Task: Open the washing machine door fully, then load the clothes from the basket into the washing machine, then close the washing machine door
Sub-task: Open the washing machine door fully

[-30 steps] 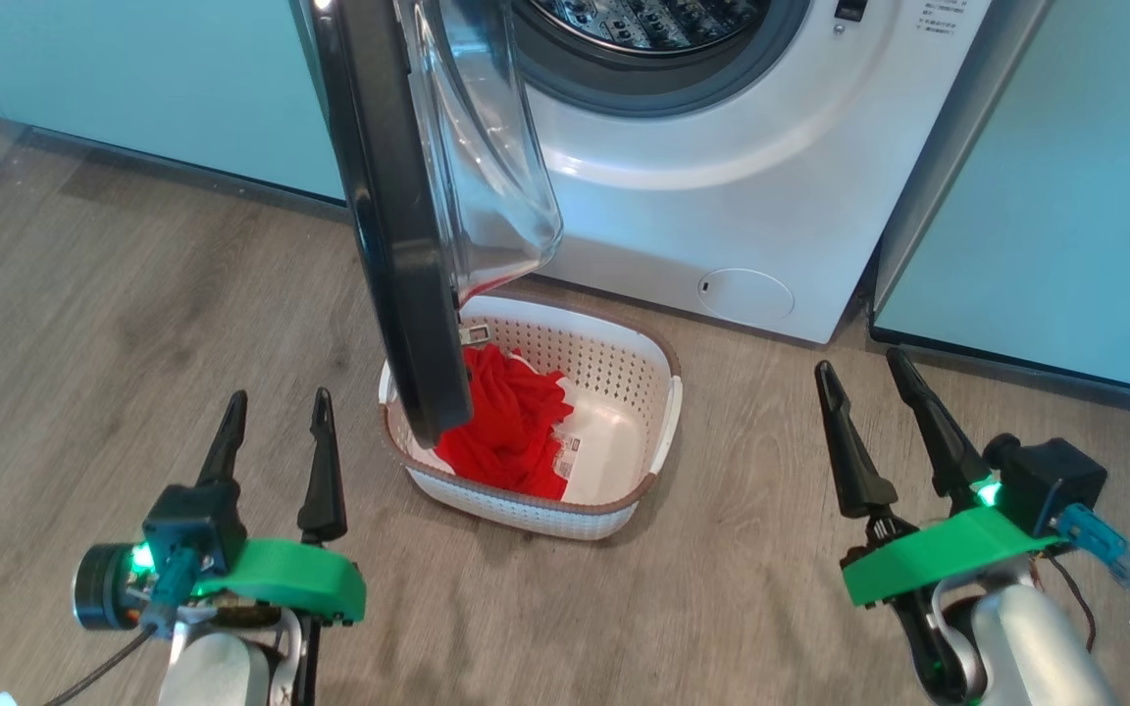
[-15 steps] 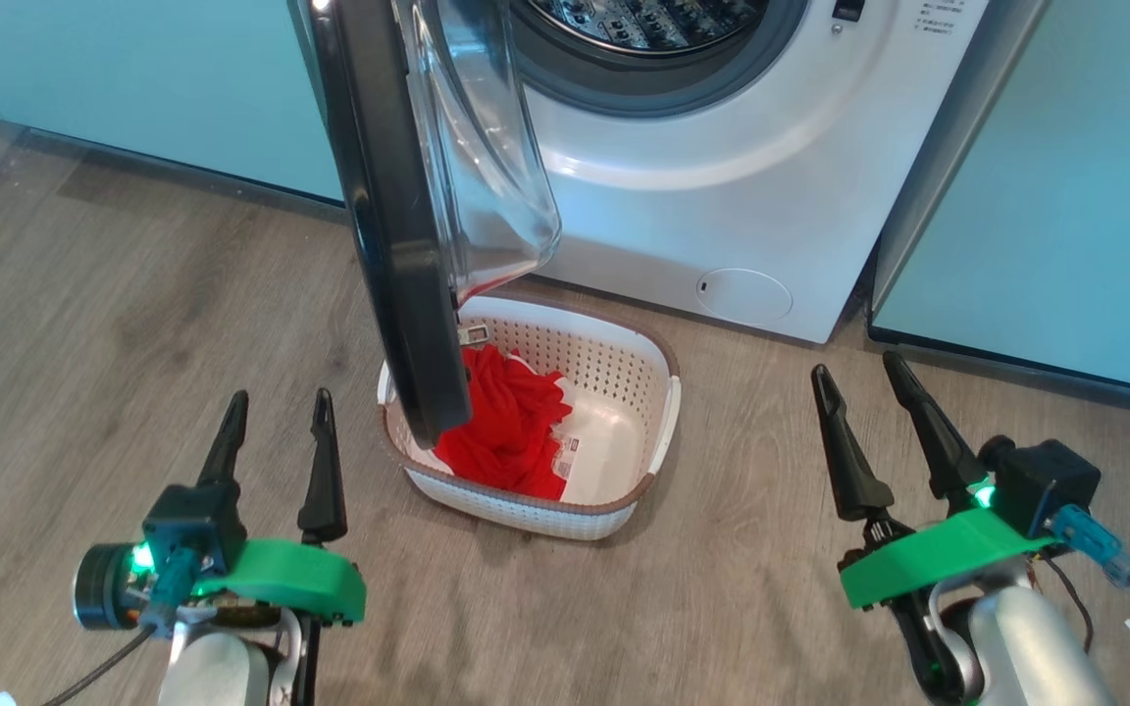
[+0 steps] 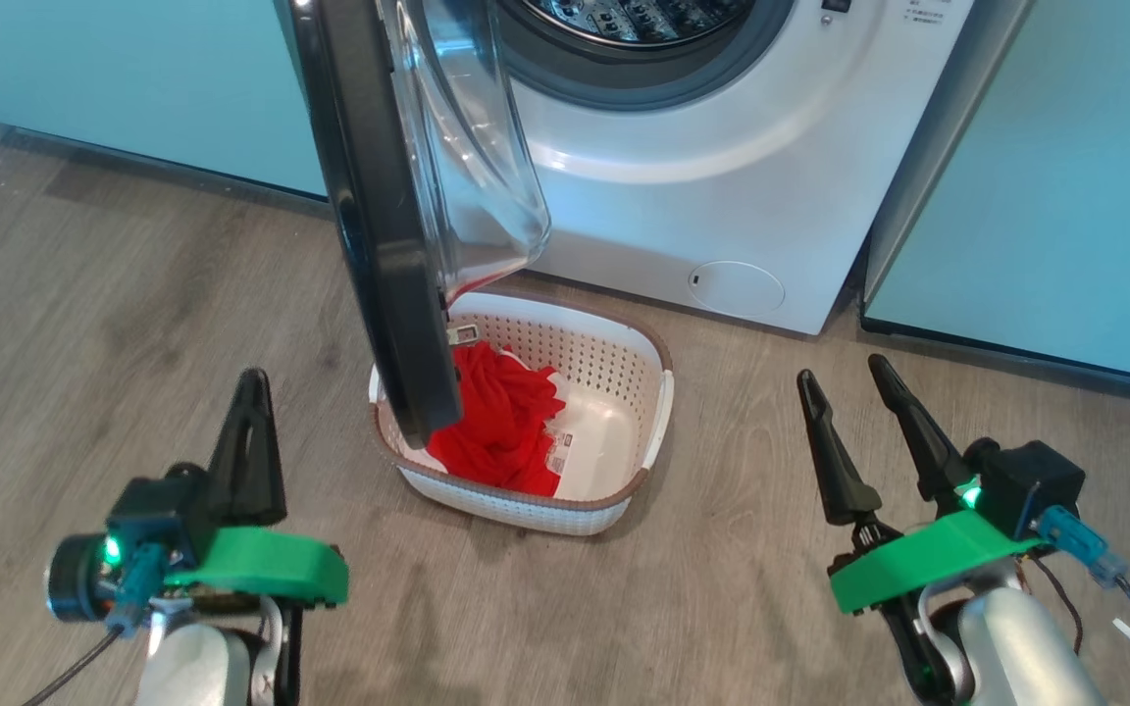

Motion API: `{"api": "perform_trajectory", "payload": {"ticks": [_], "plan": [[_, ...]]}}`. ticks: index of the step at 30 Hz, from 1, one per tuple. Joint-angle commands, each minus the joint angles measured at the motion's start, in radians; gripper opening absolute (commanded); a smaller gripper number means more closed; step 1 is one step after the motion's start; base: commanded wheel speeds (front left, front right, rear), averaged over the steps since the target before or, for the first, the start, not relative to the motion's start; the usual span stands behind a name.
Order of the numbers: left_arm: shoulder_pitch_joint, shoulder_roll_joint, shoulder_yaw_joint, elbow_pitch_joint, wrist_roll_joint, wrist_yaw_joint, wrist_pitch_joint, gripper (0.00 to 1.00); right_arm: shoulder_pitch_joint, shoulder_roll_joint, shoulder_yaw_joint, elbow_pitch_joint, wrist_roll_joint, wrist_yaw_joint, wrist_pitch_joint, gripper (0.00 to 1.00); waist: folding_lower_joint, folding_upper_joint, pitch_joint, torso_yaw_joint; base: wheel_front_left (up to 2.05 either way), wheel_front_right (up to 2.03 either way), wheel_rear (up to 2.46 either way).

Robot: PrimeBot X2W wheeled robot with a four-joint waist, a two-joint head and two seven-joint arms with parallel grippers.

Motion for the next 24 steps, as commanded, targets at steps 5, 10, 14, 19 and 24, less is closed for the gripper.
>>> {"api": "perform_trajectory", "payload": {"ticks": [5,10,14,19,24], "plan": [[-0.072,0.008,0.047,-0.134,0.038,0.051,-0.01,0.0,-0.047,-0.001,0.028,-0.028,-0.006,0.0,-0.009,1.0,0.0,0.0,0.002,-0.013,0.0,0.0,0.0],[-0.137,0.008,0.054,-0.255,0.056,0.086,-0.01,0.0,-0.054,-0.001,0.036,-0.03,-0.008,0.0,-0.009,1.0,0.0,0.0,0.008,-0.029,0.0,0.0,0.0],[-0.212,0.008,0.031,-0.329,0.056,0.094,-0.01,0.0,-0.058,-0.002,0.035,-0.03,-0.014,0.0,-0.009,1.0,0.0,0.0,0.016,-0.042,0.0,0.0,0.0],[-0.285,0.008,-0.026,-0.327,0.056,0.092,-0.01,0.0,-0.068,0.0,0.046,-0.026,-0.013,0.0,-0.009,1.0,0.0,0.0,0.026,-0.071,0.0,0.0,0.0],[-0.294,0.008,-0.118,-0.186,0.03,0.084,-0.01,0.0,-0.074,0.003,0.049,-0.024,-0.01,0.0,-0.009,1.0,0.0,0.0,0.036,-0.107,0.0,0.0,0.0]]}}
